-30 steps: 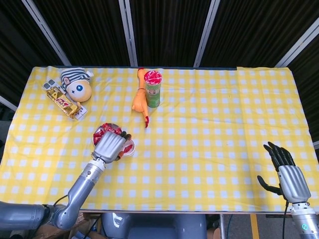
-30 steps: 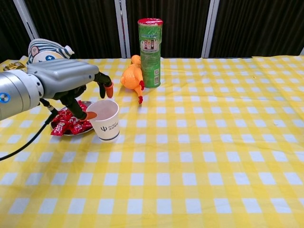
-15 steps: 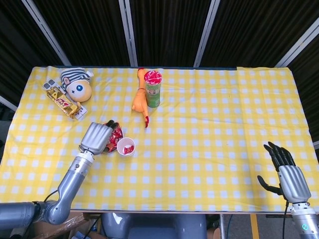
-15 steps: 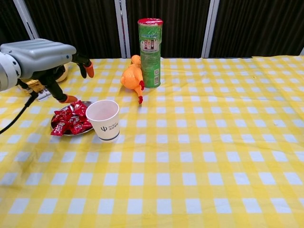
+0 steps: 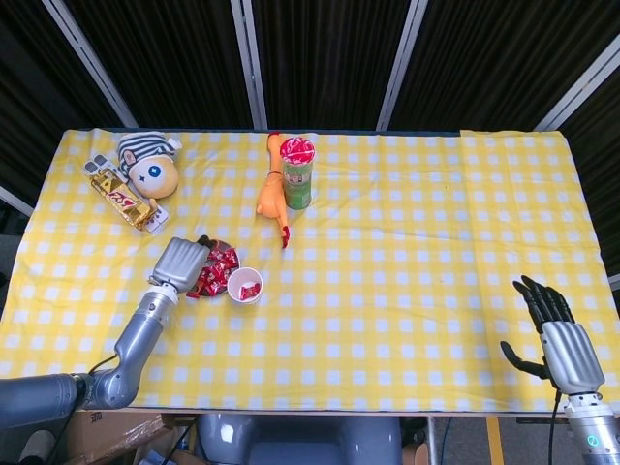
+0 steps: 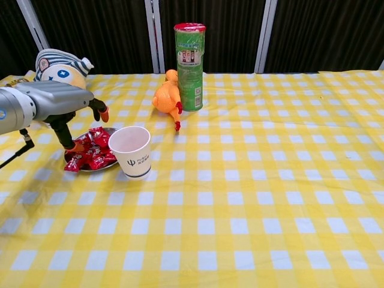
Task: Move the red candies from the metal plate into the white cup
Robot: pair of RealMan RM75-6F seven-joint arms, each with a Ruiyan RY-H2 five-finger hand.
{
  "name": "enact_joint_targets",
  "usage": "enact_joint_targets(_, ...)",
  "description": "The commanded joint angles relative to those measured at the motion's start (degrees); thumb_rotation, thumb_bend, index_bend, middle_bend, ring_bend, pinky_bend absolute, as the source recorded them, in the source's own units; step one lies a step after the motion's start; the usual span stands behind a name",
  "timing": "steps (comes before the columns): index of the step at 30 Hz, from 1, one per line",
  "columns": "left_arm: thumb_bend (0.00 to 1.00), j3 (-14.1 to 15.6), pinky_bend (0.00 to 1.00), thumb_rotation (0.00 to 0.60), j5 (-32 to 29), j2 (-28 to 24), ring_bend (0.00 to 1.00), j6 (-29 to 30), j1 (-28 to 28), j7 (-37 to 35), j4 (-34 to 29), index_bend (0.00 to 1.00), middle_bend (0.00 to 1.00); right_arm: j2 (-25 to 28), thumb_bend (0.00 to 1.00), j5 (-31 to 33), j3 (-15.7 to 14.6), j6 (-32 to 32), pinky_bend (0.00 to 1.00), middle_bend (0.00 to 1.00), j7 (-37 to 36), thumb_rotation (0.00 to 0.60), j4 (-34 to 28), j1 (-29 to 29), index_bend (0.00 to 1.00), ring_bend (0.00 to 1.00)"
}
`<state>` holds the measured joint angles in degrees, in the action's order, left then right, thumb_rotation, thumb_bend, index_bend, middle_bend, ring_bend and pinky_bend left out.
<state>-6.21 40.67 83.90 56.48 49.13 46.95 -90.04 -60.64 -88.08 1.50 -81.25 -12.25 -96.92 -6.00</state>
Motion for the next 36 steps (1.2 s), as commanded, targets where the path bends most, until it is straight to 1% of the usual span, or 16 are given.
enact_joint_targets(1, 0.28, 0.8, 0.88, 0.600, 0.9, 1.0, 0.80, -2.5, 1.1, -0.8, 2.6, 0.23, 0.22, 0.0, 0.39, 0.1, 0.0, 0.1, 0.00, 0.00, 0.0, 0.600, 0.0, 0.0, 0.00, 0.00)
enact_joint_targets(11, 0.28, 3.1, 0.88, 0.600, 8.0, 1.9, 0.80, -8.1, 2.6, -4.7, 7.9, 0.23, 0.21, 0.0, 0.39, 0.6, 0.2, 0.2, 0.00, 0.00, 0.2, 0.600, -0.1, 0.0, 0.00, 0.00)
enact_joint_targets(16, 0.28, 3.8, 0.88, 0.600, 9.3, 2.5, 0.80, -9.3, 2.8, -6.1, 9.5, 0.27, 0.22, 0.0, 0.39, 0.6, 0.2, 0.3, 0.00, 0.00, 0.3, 0.600, -0.1, 0.0, 0.00, 0.00)
enact_joint_targets(23, 0.28, 4.5, 0.88, 0.600, 9.8, 3.5, 0.81, -9.5, 2.6, -6.8, 11.5, 0.30, 0.26, 0.0, 0.39, 0.6, 0.3, 0.1, 0.00, 0.00, 0.3, 0.600, -0.1, 0.0, 0.00, 0.00)
enact_joint_targets(26, 0.29, 4.6, 0.89, 0.600, 9.7, 3.8, 0.81, -9.4, 2.6, -7.1, 12.0, 0.33, 0.31, 0.0, 0.39, 0.5, 0.2, 0.1, 0.00, 0.00, 0.4, 0.600, -0.1, 0.0, 0.00, 0.00)
enact_joint_targets(30, 0.33, 4.8, 0.89, 0.600, 10.2, 4.3, 0.81, -9.0, 2.2, -7.6, 12.5, 0.39, 0.43, -0.1, 0.39, 0.5, 0.3, 0.0, 0.00, 0.00, 0.4, 0.600, -0.1, 0.1, 0.00, 0.00)
enact_joint_targets(32, 0.35, 5.0, 0.89, 0.600, 10.6, 4.4, 0.81, -8.7, 2.0, -7.9, 12.6, 0.41, 0.48, -0.1, 0.39, 0.5, 0.3, 0.0, 0.00, 0.00, 0.5, 0.600, -0.1, 0.1, 0.00, 0.00)
enact_joint_targets(36, 0.40, 5.2, 0.89, 0.600, 11.2, 4.4, 0.82, -8.3, 1.6, -8.4, 12.8, 0.46, 0.53, -0.1, 0.39, 0.4, 0.2, -0.1, 0.00, 0.00, 0.6, 0.600, -0.1, 0.1, 0.00, 0.00)
